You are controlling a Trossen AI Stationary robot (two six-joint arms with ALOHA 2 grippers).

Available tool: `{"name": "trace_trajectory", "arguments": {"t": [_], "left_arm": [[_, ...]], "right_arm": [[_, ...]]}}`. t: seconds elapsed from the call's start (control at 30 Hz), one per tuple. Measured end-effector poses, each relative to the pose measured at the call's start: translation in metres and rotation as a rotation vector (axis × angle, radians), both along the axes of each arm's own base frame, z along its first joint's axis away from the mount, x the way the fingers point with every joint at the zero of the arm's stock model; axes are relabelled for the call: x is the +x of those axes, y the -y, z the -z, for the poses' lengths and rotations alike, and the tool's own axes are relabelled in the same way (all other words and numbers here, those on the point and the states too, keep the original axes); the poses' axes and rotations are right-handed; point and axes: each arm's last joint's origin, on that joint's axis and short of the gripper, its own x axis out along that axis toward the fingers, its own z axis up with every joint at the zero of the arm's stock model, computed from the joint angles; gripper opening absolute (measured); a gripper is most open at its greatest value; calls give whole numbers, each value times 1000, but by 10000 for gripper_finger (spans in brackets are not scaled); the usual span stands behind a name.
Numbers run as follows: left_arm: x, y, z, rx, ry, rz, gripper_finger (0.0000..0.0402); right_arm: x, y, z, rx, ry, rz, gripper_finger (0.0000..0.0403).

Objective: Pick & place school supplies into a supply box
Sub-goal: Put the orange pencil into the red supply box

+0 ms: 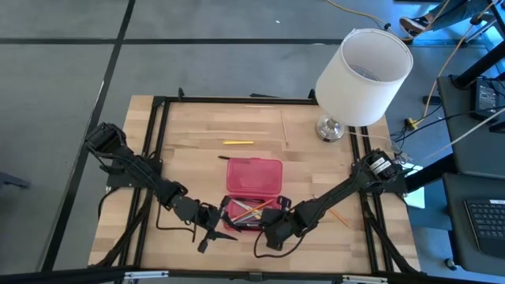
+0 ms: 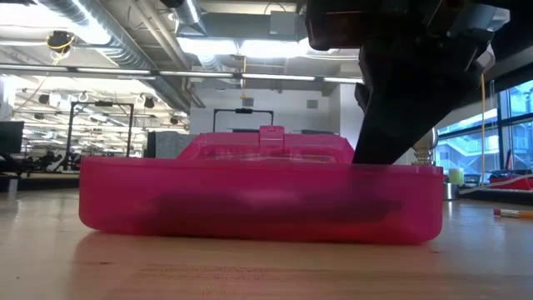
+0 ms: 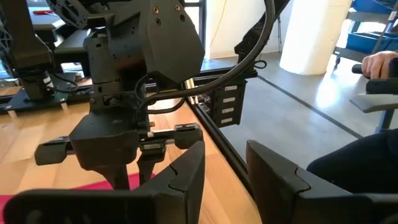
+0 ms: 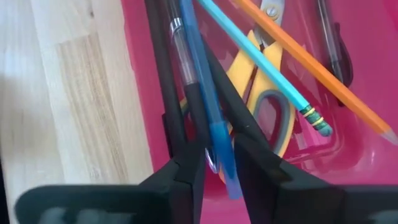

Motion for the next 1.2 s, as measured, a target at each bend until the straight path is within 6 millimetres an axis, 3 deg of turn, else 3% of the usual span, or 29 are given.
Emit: {"name": "trace_trajectory", "arguments": {"t": [0.17,0.33,0.57,0.73,0.87,1.2], "left_arm": [[0,0,0,0,0,0,107],[0,0,0,0,0,0,111],[0,0,1,5,-7,0,108],[0,0,2,10,-15,0,110],[0,0,2,14,-20,0,111],[0,0,2,13,-19,0,110]], "right_arm": [[0,0,-6,-23,-30,2,114],[-6,-7,-37,-87,-75,45,119],[-43,-9,-68,-227,-371,194,117],[-65,-9,-67,-216,-520,245,116],[-74,-10,-64,-146,-473,192,116],[-114,32,-54,-41,-388,315,116]]}}
